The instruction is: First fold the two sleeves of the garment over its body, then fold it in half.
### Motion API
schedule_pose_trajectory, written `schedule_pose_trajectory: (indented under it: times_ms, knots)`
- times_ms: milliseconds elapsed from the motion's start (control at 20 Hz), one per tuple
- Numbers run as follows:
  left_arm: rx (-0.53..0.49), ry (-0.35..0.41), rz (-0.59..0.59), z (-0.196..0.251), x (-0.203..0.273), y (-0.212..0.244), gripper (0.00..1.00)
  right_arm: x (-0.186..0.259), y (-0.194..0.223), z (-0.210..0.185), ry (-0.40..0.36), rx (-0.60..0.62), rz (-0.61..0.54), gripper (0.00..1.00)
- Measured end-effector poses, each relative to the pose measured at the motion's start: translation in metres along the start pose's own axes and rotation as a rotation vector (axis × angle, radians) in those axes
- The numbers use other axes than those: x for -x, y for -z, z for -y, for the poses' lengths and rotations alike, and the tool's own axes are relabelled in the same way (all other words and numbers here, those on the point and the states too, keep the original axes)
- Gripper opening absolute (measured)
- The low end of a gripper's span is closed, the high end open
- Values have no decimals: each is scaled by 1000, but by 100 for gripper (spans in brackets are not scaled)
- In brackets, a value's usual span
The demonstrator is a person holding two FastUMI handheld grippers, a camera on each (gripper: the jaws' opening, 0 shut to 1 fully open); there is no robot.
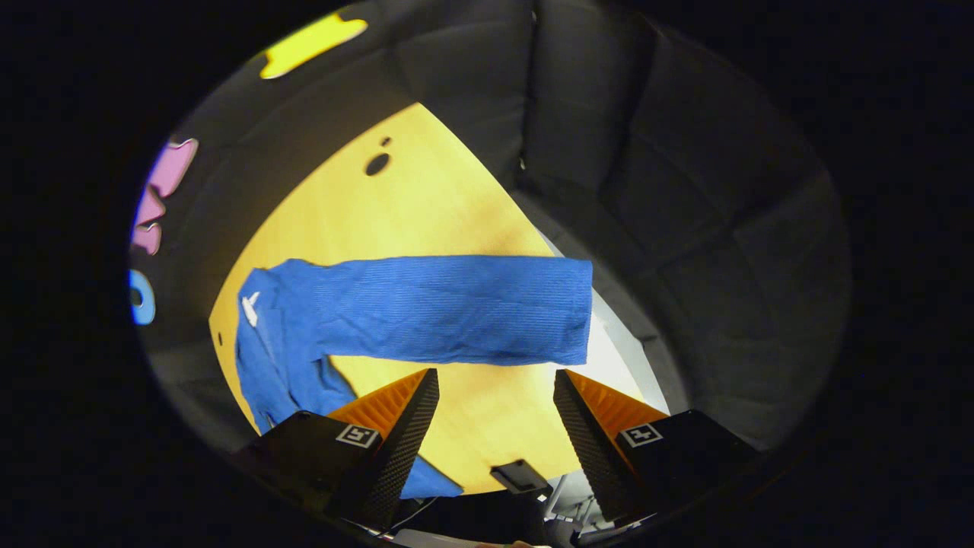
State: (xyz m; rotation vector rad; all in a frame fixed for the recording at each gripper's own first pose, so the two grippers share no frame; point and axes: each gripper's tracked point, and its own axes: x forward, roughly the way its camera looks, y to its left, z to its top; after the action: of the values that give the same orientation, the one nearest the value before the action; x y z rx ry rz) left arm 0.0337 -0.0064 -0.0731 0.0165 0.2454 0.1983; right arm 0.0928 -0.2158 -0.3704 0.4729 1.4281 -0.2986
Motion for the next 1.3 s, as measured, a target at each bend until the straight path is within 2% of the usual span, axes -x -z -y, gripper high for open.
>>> schedule_pose_trajectory:
  times_ms: [200, 300, 450, 550, 650, 700, 800, 850, 900, 950, 1000, 1050, 1200, 1300]
  knots:
    - [1, -38, -72, 23, -5, 8, 80, -59, 10, 48, 74, -21, -108, 98]
    - [-5, -44, -83, 37, -10, 10, 80, -75, 12, 54, 73, -41, -141, 98]
    - [-32, -14, -135, 58, -21, 19, 80, -85, 9, 58, 82, -20, -140, 97]
    - [-39, 8, -192, 69, -21, 24, 81, -86, 10, 58, 91, 4, -139, 90]
    - [-37, 23, -196, 74, -20, 21, 82, -88, 6, 52, 69, 3, -127, 81]
    - [-39, 29, -185, 73, -20, 17, 82, -89, 1, 44, 41, -26, -116, 58]
    - [-54, 36, -167, 66, -15, 16, 82, -90, 2, 37, 35, -56, -95, 11]
    - [-65, 36, -152, 59, -12, 14, 82, -91, 5, 39, 37, -28, -77, 8]
    - [-75, 32, -135, 48, -9, 12, 82, -88, 3, 39, 51, 3, -42, 14]
    - [-82, 28, -126, 38, -6, 12, 82, -80, 3, 38, 61, 37, -11, 5]
    - [-81, 27, -124, 27, -1, 15, 82, -72, 0, 34, 74, 73, 32, 14]
    - [-74, 27, -120, 17, 2, 15, 82, -63, -1, 28, 88, 112, 68, 5]
    - [-45, 29, -104, -12, 10, 16, 82, -22, -11, 4, 111, 215, 158, 5]
    - [-27, 37, -82, -29, 11, 15, 83, 12, -14, -27, 81, 216, 205, 5]
